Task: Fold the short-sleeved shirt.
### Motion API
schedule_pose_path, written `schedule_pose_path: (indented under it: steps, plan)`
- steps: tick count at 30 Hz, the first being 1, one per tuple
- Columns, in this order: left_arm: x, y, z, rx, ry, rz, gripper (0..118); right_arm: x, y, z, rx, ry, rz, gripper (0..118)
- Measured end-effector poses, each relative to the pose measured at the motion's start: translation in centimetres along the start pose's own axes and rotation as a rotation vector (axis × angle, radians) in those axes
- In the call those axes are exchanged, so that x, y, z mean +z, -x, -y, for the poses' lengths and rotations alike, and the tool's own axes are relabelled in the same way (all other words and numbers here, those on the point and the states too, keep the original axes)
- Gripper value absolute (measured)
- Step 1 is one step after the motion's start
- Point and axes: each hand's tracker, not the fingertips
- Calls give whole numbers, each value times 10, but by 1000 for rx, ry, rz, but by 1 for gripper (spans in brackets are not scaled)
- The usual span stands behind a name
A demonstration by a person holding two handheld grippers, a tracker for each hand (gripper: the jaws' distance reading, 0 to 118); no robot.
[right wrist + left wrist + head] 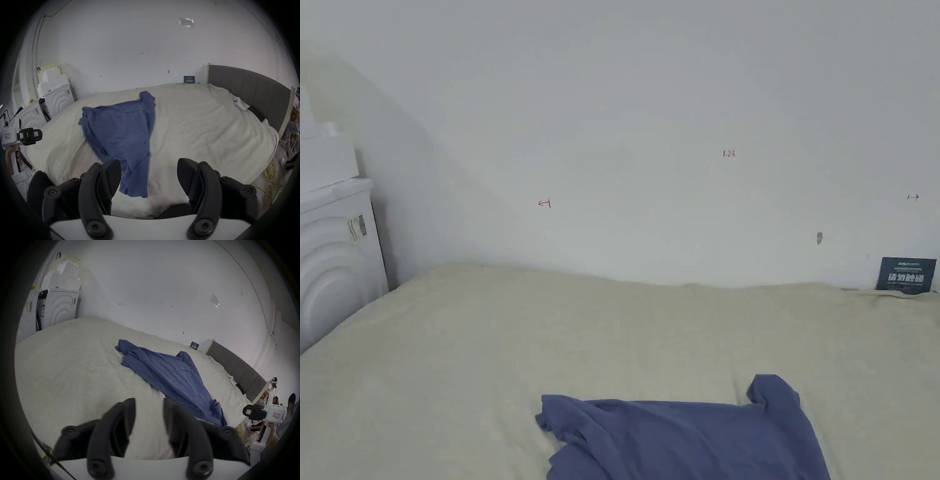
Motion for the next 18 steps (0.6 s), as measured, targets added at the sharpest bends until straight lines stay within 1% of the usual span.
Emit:
schedule_pose_path:
  steps: [1, 2, 3, 6, 7, 11, 13, 15, 18]
  plan:
    - [4, 0, -1, -7, -14, -6, 61, 6, -2, -1, -25, -17, 1, 75]
    - [7, -1, -2, -18, -28, -12, 64, 10, -2, -2, -44, -34, -5, 75]
    - [12, -2, -4, -30, -33, -18, 64, 13, -2, -4, -56, -43, -10, 75]
    - [28, -13, -10, -127, -95, -73, 64, 19, 5, -12, -66, -66, -9, 75]
    - [36, -17, -14, -145, -110, -59, 64, 21, 9, -17, -65, -73, -19, 75]
    - [67, -35, -29, -202, -173, -54, 64, 30, 34, -37, -35, -129, -52, 75]
    - [80, -43, -33, -241, -227, -81, 64, 33, 46, -47, -14, -146, -60, 75]
    - [91, -45, -38, -211, -247, -76, 64, 35, 57, -55, 1, -159, -87, 75]
    - [104, -49, -44, -205, -268, -74, 64, 35, 67, -63, 16, -163, -138, 75]
